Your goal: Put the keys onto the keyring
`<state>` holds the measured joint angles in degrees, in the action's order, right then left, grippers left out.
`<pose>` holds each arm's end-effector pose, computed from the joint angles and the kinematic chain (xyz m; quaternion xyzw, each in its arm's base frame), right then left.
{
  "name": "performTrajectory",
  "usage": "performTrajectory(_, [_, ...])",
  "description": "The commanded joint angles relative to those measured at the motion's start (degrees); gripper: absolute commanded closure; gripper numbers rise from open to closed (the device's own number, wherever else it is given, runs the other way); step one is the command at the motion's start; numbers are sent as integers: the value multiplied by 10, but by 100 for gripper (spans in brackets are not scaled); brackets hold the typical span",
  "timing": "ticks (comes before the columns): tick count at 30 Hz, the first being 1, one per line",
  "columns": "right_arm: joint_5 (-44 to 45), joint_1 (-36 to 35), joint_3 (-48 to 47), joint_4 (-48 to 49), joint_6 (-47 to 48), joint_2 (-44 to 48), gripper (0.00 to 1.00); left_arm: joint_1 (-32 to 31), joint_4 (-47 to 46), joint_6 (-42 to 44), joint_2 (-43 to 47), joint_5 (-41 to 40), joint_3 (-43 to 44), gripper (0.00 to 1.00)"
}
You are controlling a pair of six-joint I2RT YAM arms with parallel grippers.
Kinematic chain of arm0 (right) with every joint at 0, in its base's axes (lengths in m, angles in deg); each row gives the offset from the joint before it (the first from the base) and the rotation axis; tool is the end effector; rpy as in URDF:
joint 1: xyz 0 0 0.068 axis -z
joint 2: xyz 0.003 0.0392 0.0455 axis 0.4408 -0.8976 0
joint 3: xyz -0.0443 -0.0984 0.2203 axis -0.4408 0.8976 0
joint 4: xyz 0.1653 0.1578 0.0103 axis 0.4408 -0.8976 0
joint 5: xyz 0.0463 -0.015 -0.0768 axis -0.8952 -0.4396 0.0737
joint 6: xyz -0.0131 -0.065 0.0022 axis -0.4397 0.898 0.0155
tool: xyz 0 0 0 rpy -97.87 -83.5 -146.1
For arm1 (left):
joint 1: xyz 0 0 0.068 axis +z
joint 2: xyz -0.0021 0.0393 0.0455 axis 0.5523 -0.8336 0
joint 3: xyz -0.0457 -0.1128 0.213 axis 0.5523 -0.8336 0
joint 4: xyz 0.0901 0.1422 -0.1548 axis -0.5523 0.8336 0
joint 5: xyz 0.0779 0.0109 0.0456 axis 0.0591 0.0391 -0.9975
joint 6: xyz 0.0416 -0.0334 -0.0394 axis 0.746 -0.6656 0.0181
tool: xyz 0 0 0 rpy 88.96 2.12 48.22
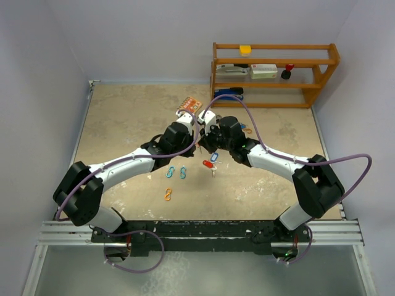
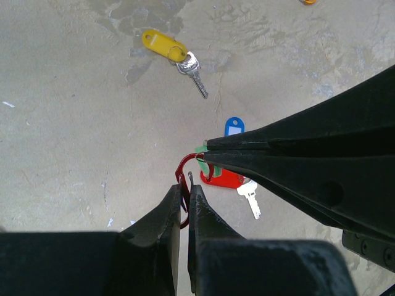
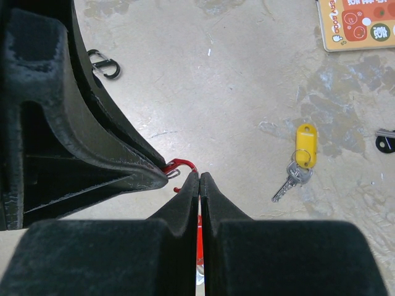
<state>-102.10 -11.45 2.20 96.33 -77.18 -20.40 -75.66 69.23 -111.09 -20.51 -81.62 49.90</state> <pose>0.2632 0.2176 0.2309 -0.3383 0.7458 0.2610 0.5111 0.2359 -0.2055 0.2149 0.0907 0.8845 -0.2178 0.4026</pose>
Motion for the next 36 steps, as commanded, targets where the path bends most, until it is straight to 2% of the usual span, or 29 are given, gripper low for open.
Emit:
performTrajectory(1, [20,1,2,26,13,23,100,-1,-11,9,19,14,-6,90])
performTrajectory(4, [20,1,3,26,13,25,100,-1,-9,8,20,12,-7,62])
performTrajectory(7, [20,1,2,25,13,25,100,0,-10,7,21,9,-8,47])
performTrajectory(15, [23,1,3,25,15,26,100,0,-11,-1,35,-26,-14,42])
performTrajectory(19, [28,1,4,25,14,26,100,0,-12,-26,79,-115,-34,39])
performTrajectory(23, [49,1,3,25,9,25,100,1,-18,-63,151,-225,-70,26])
performTrajectory(26, [73,1,-3,9,-2,20,100,3,-4,-75,182,-267,-79,23])
performTrajectory(33, [202,8,-38,-47,-65,-4,100,4,0,-80,180,-273,-91,23])
performTrajectory(36, [224,31,-46,-66,-102,-10,100,4,-2,-80,176,-271,-95,23])
